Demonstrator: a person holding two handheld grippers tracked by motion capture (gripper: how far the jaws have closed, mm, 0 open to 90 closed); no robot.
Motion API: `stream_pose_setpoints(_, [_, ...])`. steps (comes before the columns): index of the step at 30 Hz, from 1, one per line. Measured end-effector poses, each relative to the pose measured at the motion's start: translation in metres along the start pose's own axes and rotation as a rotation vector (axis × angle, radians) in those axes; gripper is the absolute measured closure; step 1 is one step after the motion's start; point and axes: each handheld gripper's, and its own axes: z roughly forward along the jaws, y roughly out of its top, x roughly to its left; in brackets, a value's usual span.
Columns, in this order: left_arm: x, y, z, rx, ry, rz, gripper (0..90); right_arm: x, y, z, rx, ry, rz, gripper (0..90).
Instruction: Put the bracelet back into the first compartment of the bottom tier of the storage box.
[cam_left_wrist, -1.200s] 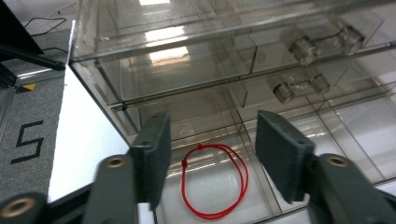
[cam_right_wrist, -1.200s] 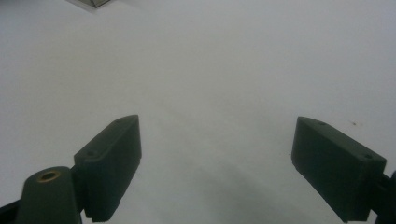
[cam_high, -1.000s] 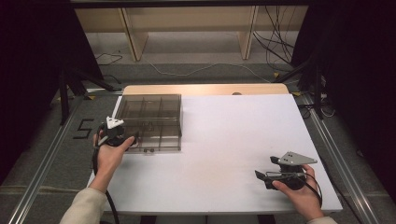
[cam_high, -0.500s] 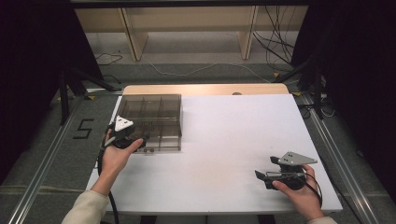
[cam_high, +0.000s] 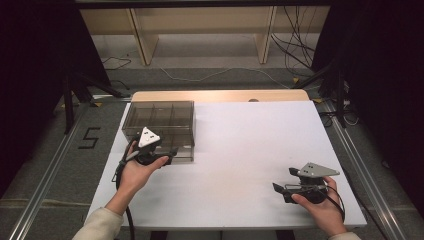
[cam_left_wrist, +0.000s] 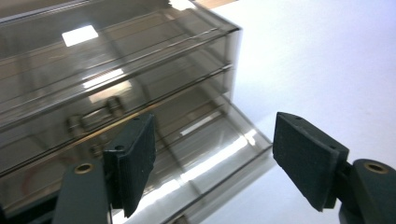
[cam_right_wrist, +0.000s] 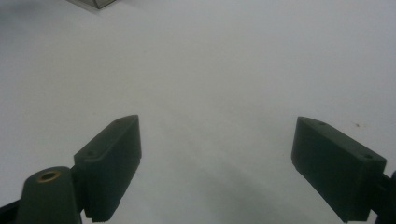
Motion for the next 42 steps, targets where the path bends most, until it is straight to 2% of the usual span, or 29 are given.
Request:
stream_pose_setpoints(6, [-0.016,0.001,0.003,-0.001,-0.051,0.045,29.2,0.0,0.0,0.0,-0.003,0.006,0.001,16.6])
stream_pose_setpoints(11, [-0.028,0.0,0.006,-0.002,-0.093,0.065,28.8,0.001,0.0,0.0,-0.001,0.005,-0.001,16.6])
stream_pose_setpoints(13, [-0.033,-0.001,0.008,-0.007,-0.114,0.068,28.7,0.001,0.0,0.0,-0.001,0.006,0.0,16.6])
stream_pose_setpoints(21, [-0.052,-0.008,0.013,-0.007,-0.18,0.125,28.3,0.001,0.0,0.0,-0.003,0.009,-0.004,16.6])
stream_pose_setpoints(29, [-0.06,-0.017,0.014,0.02,-0.208,0.15,28.2,0.002,0.0,0.0,-0.003,0.01,-0.004,16.6])
stream_pose_setpoints(37, [-0.072,-0.037,0.011,0.06,-0.237,0.175,28.2,0.002,0.0,0.0,-0.007,0.016,-0.01,16.6])
stream_pose_setpoints(42, [-0.078,-0.04,0.011,0.065,-0.252,0.188,28.2,0.002,0.0,0.0,-0.007,0.02,-0.016,16.6])
